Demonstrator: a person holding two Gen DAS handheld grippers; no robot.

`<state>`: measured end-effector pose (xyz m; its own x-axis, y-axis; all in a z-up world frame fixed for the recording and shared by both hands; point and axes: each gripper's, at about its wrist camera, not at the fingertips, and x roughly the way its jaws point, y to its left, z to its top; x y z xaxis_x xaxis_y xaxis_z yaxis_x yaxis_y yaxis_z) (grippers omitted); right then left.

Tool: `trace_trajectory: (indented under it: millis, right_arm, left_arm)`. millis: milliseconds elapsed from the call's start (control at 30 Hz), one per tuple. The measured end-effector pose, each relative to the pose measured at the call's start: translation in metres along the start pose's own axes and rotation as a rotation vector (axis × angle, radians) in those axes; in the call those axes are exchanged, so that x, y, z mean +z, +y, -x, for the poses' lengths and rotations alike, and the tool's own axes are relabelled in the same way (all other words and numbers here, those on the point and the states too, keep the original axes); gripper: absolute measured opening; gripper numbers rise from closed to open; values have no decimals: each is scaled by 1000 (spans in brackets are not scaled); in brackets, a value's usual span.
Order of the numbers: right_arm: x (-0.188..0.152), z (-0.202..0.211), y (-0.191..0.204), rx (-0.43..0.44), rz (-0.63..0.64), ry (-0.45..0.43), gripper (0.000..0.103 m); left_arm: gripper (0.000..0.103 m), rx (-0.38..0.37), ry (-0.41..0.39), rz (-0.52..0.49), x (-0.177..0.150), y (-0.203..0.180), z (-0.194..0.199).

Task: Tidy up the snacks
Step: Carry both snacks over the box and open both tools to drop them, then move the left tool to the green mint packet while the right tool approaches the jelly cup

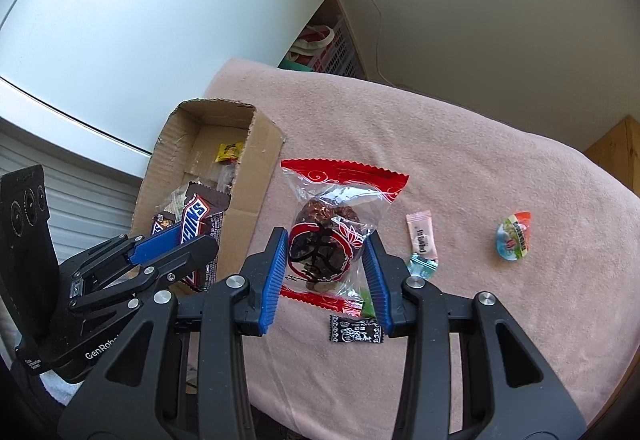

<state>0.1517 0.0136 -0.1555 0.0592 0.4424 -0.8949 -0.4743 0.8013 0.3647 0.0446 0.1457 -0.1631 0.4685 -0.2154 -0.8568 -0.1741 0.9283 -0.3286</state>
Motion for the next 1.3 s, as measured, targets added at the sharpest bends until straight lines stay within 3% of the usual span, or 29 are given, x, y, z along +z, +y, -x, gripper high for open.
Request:
trace_trajectory:
  millis: [500, 1133, 1200, 1233, 1300]
  right_arm:
    - [33, -35, 81, 25, 148, 37, 40]
    - [47, -68, 114, 36, 212, 71, 40]
    - [47, -67, 116, 29, 221, 74, 44]
    - [47, -67, 117, 21, 222, 68, 51]
    - [48, -64, 116, 16, 213, 50, 61]
  left_arm:
    - [27, 76, -48, 94, 3, 76, 27]
    - [28, 140, -51, 85, 7, 86, 26]
    - [37, 151, -54, 82, 7, 86, 27]
    - [42, 157, -56, 81, 7, 85, 27]
    - [43, 166, -59, 80, 6, 86, 29]
